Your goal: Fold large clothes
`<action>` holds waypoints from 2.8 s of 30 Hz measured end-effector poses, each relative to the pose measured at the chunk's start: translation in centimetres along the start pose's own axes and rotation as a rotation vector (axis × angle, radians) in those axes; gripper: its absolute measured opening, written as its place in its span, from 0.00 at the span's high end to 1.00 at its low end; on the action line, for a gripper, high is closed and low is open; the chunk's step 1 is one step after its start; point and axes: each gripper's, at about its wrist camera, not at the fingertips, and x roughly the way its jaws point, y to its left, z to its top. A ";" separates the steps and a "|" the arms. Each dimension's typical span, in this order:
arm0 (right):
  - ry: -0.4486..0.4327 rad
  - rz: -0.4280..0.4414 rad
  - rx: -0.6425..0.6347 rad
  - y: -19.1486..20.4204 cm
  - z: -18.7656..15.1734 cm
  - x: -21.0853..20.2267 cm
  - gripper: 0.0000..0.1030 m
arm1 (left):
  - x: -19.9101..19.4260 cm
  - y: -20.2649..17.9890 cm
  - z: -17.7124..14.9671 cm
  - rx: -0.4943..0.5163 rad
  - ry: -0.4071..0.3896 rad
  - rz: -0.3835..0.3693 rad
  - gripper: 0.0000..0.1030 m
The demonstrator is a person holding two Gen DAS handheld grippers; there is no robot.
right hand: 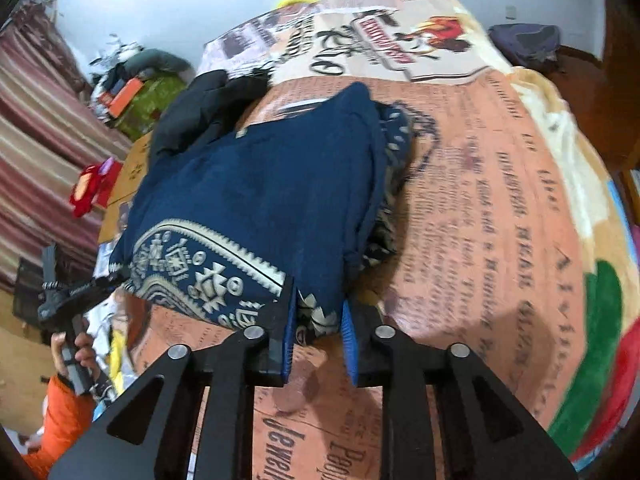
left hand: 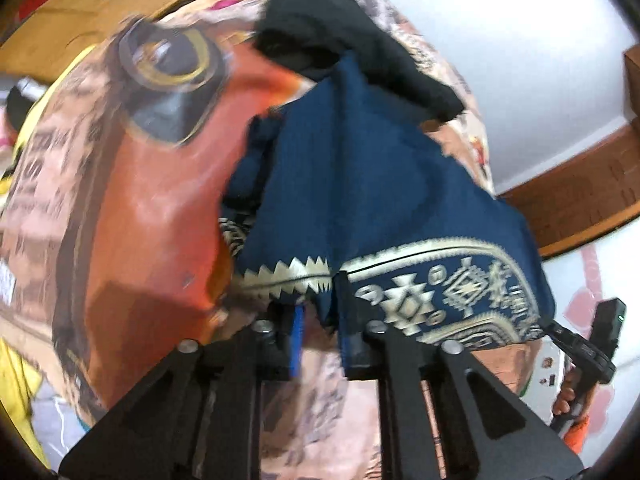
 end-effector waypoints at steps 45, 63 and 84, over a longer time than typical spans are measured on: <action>-0.028 -0.120 -0.299 11.8 3.5 8.5 0.17 | 4.8 -0.4 3.7 -0.341 -0.197 -0.152 0.87; 0.085 0.062 -0.269 17.3 2.2 13.3 0.16 | -8.0 -11.1 4.2 0.065 -0.446 0.029 0.89; -0.219 -0.175 -0.122 2.3 1.6 -4.0 0.16 | 7.7 -24.8 -6.4 0.676 -0.008 0.094 0.56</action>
